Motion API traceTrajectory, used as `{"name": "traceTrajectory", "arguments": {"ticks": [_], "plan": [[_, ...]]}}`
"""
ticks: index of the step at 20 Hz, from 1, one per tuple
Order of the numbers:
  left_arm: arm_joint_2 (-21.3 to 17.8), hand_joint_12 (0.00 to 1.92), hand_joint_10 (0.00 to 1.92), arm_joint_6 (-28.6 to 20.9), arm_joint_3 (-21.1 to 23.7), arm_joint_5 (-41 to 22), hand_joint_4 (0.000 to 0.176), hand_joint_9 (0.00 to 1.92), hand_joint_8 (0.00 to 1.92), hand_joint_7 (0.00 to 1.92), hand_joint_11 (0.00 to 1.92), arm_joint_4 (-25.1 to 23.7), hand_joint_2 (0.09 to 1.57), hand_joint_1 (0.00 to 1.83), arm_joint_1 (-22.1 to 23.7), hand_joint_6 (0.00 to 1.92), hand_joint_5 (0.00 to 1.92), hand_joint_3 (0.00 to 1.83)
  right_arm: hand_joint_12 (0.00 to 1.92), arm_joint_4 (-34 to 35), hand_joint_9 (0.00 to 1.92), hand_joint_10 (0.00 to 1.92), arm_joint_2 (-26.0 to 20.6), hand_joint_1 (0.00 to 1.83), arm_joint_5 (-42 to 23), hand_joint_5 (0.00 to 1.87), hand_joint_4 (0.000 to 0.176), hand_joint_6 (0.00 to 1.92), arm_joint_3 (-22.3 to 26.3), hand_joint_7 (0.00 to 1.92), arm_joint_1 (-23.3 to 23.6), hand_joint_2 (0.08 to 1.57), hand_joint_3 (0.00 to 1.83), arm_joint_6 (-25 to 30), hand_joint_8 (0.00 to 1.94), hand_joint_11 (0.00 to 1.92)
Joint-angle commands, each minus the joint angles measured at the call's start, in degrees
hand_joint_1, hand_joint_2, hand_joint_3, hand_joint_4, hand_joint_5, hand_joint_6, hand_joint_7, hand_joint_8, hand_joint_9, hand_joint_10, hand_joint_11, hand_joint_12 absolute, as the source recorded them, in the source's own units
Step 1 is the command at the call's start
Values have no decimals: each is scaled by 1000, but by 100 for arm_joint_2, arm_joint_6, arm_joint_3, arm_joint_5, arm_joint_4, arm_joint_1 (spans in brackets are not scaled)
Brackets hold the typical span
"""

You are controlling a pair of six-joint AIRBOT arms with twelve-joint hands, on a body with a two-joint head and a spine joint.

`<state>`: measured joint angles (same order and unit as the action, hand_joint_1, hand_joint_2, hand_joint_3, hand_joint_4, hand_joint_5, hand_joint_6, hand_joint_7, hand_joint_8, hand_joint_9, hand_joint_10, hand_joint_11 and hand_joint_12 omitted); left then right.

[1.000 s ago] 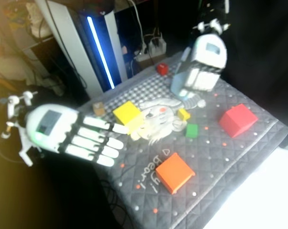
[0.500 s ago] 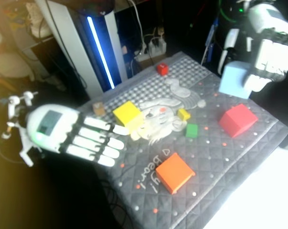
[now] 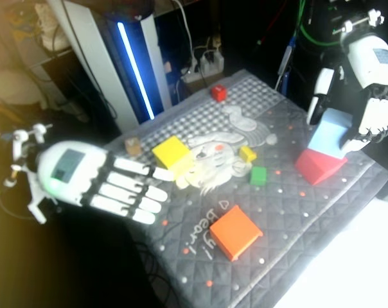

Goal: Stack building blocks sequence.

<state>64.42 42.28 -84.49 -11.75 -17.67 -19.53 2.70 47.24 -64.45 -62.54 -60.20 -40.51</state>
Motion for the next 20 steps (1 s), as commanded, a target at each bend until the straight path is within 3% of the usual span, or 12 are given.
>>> {"name": "traceTrajectory", "arguments": {"ticks": [1,3,4,5,6,7,8,10,14,18,19,20], "plan": [[69,1064,1019,11,-29,-556,0,1108,770,1115,867,69,1041,1400,88,507,1127,0,87,135,209,0,-20,865,-701,156,96,3,-34,190,34,1248,0,3,2,211],[137,1012,1019,17,-95,-508,0,1102,790,1106,854,69,1044,1398,88,553,1107,0,92,134,222,5,-12,846,-700,158,108,2,-35,202,33,1252,2,3,5,221],[169,1010,1030,17,-127,-496,0,1102,796,1093,870,71,1047,1396,88,580,1095,0,92,134,220,3,-11,876,-700,166,93,4,-36,206,33,1247,0,3,5,219],[193,1359,839,17,-150,-489,0,1154,734,1091,855,75,1043,1485,89,599,1087,0,104,134,234,6,-11,848,-701,172,97,5,-36,225,33,1249,0,3,9,249],[219,1484,935,17,-171,-473,0,1072,787,1040,791,76,1067,1496,90,670,1054,0,111,134,249,11,-11,832,-701,169,102,2,-36,239,33,1250,1,3,11,270],[238,1518,984,23,-189,-452,0,1042,849,1010,753,76,1077,1499,94,685,1048,0,110,132,247,8,-10,832,-701,165,94,0,-36,237,33,1252,2,3,9,269],[260,1179,1107,74,-205,-408,0,1007,910,995,737,76,1081,1412,105,712,1045,0,112,132,253,10,-6,833,-701,168,89,2,-36,240,33,1250,0,3,9,274],[274,997,1107,149,-215,-345,0,1009,882,1005,786,76,1079,1390,118,791,1028,0,110,132,257,8,-1,864,-701,177,85,4,-38,249,33,1245,0,3,8,272],[285,902,1106,168,-253,-288,0,998,864,1015,766,76,1082,1387,120,863,999,2,111,130,262,7,13,839,-700,169,94,0,-44,246,31,1246,0,3,3,279],[434,895,1115,259,-385,-122,0,1001,845,1018,811,76,1083,1387,119,865,995,0,115,128,265,4,25,800,-698,159,87,1,-51,241,31,1247,1,3,2,293],[472,914,1096,345,-411,-60,0,1044,798,1057,825,76,1068,1384,119,746,1045,0,120,128,284,11,29,790,-698,163,80,2,-53,263,30,1248,1,3,9,306],[504,918,1122,385,-439,-11,0,1015,847,1030,822,76,1075,1388,119,772,1021,4,116,128,279,6,32,801,-698,166,81,3,-56,259,30,1244,0,3,6,299]]}}
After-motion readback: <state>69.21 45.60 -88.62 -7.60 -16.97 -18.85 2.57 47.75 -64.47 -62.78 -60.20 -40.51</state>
